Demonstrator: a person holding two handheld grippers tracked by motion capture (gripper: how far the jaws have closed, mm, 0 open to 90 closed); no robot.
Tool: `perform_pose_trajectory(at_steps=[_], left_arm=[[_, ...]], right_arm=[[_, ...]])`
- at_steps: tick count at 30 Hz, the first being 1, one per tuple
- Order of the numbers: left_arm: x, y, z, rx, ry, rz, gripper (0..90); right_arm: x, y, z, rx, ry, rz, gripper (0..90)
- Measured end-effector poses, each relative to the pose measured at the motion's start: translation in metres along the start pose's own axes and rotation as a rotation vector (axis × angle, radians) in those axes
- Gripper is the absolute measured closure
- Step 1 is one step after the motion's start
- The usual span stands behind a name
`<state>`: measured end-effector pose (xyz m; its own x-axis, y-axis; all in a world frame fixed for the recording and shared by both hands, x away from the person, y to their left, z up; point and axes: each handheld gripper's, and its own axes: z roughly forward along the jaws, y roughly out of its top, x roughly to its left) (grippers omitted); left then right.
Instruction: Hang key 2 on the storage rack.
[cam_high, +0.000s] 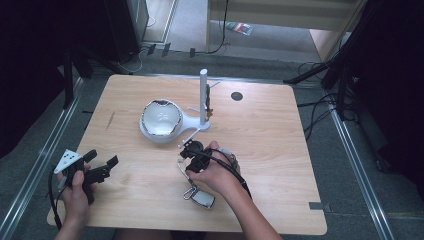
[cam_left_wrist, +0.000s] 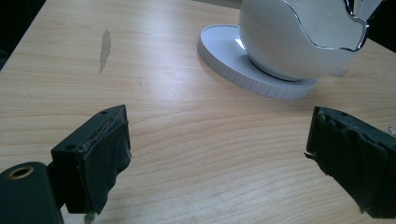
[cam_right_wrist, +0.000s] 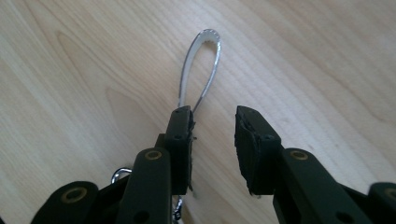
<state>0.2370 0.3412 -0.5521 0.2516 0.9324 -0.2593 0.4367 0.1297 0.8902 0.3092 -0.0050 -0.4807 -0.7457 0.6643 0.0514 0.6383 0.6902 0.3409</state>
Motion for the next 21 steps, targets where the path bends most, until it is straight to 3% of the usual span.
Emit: perform_pose_trajectory(at_steps=[15,21], left_arm=[[0.000,0.000,0.000,0.000,0.000,0.002,6.9],[0.000,0.000,0.000,0.000,-0.001,0.000,6.9]], right_arm=[[0.011,-0.004,0.014,0.084,0.049,0.004,69.0],[0.015,-0.005,0.020,0.118,0.039,0.001,71.8]])
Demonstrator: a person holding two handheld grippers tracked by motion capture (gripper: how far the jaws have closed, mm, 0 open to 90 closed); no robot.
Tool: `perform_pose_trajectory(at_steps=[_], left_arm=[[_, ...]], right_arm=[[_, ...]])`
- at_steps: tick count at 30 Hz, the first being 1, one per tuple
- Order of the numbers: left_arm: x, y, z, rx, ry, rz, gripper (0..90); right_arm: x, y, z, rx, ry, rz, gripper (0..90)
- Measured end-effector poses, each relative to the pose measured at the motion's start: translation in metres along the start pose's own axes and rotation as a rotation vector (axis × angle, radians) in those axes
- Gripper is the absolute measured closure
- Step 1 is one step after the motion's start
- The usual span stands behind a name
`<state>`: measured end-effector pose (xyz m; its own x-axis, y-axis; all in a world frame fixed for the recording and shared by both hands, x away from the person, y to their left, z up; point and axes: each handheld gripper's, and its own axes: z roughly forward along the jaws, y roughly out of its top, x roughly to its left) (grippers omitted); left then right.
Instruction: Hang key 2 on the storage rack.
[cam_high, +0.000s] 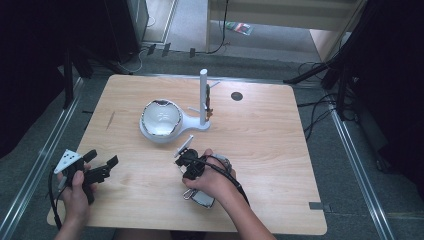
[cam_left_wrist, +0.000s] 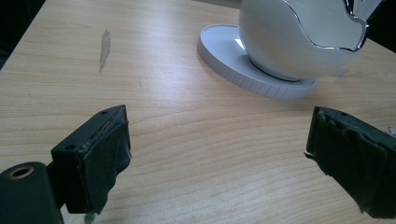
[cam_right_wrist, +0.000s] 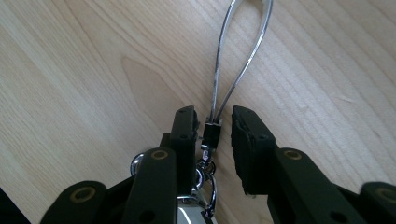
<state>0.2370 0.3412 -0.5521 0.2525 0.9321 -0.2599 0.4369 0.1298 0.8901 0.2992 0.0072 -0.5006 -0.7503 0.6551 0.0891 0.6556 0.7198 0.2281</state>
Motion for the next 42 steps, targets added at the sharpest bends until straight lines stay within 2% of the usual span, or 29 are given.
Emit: perform_pose_trajectory(at_steps=[11,19,28,42], left_arm=[[0.000,0.000,0.000,0.001,-0.001,0.001,6.9],[0.000,0.000,0.000,0.000,-0.001,0.001,6.9],[0.000,0.000,0.000,0.001,0.000,0.002,6.9],[0.000,0.000,0.000,0.001,0.002,0.004,6.9]], right_arm=[[0.005,0.001,0.008,0.043,-0.032,-0.014,77.9],[0.005,0.000,0.009,0.040,-0.049,-0.029,82.4],[0.005,-0.004,0.008,0.005,-0.052,-0.025,83.1],[-0.007,-0.013,-0.014,-0.140,-0.062,0.022,83.3]])
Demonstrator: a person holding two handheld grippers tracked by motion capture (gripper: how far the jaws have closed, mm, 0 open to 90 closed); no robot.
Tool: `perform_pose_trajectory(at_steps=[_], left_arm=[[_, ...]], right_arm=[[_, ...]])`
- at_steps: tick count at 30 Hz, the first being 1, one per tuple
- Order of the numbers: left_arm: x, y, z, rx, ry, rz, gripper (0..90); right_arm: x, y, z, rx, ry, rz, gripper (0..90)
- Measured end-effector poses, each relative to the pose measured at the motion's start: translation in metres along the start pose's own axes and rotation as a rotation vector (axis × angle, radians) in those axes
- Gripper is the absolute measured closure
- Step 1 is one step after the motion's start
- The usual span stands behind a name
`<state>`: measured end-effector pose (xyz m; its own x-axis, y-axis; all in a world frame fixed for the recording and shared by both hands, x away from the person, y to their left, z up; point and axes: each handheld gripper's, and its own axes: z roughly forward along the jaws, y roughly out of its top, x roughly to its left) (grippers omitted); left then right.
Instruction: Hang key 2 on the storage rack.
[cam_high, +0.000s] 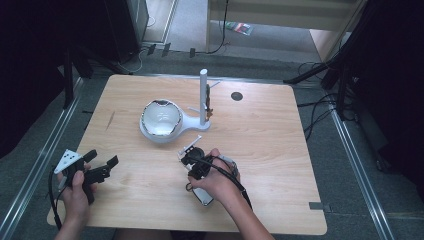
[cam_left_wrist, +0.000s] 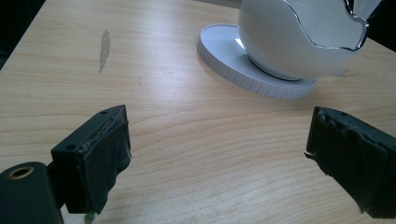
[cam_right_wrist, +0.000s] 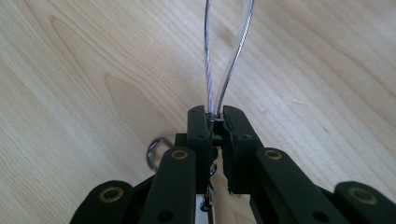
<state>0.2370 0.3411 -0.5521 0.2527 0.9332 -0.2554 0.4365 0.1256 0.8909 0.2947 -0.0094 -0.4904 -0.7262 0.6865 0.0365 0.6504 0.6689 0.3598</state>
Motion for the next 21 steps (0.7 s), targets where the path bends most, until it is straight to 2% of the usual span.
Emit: perform_pose_trajectory(at_steps=[13,21], left_arm=[[0.000,0.000,0.000,0.000,0.001,0.001,6.9],[0.000,0.000,0.000,0.000,0.000,0.004,6.9]], right_arm=[[-0.008,-0.002,-0.024,-0.139,-0.014,0.046,83.4],[-0.014,-0.001,-0.039,-0.249,-0.039,0.083,83.4]])
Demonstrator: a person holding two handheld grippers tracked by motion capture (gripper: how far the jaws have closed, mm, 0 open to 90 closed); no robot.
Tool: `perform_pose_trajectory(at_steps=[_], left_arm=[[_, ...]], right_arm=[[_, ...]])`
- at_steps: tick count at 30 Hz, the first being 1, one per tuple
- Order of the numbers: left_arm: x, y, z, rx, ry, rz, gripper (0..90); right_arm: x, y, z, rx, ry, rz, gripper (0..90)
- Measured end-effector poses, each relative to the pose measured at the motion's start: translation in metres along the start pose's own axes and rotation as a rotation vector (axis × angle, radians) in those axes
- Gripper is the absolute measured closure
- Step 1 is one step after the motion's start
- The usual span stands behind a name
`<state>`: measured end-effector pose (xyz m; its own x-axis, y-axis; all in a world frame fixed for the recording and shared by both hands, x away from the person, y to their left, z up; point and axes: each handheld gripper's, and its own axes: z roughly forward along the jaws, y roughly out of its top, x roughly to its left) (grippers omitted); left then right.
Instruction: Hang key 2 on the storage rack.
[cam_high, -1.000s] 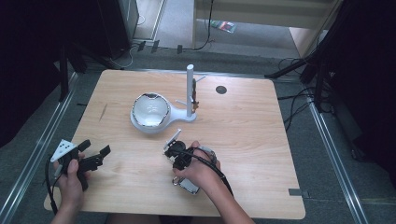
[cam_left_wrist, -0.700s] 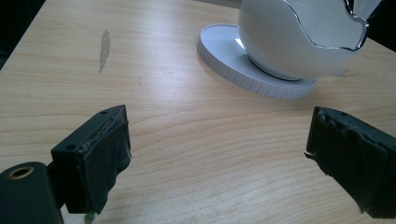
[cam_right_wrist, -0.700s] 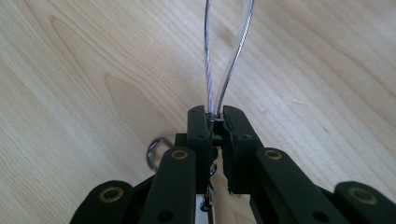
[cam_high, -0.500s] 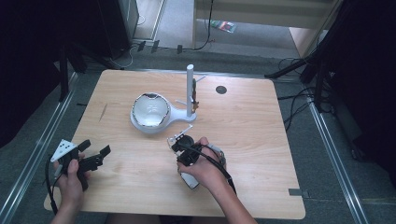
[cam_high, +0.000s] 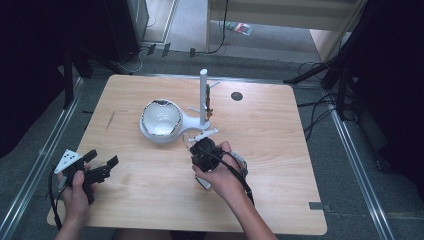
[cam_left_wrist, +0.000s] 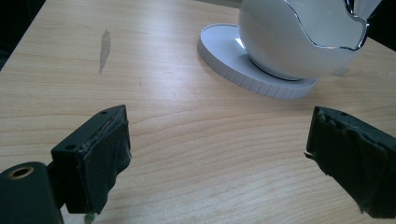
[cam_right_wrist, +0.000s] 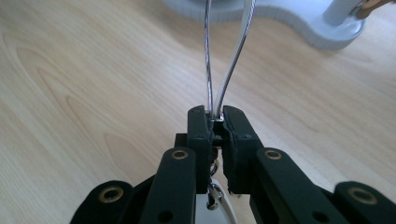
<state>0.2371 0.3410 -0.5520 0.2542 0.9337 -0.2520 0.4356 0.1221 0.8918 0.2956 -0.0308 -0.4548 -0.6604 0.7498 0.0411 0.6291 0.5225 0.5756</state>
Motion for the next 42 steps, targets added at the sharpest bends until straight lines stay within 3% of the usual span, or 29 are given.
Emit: perform_pose_trajectory(at_steps=[8,25,42], left_arm=[[0.000,0.000,0.000,-0.002,-0.001,-0.002,6.9],[0.000,0.000,0.000,-0.004,0.000,-0.005,6.9],[0.000,0.000,0.000,-0.004,-0.001,-0.006,6.9]], right_arm=[[-0.006,0.005,-0.012,-0.118,-0.032,0.042,83.4],[-0.011,0.013,-0.031,-0.279,-0.104,0.101,83.4],[-0.015,0.021,-0.040,-0.394,-0.183,0.142,83.5]])
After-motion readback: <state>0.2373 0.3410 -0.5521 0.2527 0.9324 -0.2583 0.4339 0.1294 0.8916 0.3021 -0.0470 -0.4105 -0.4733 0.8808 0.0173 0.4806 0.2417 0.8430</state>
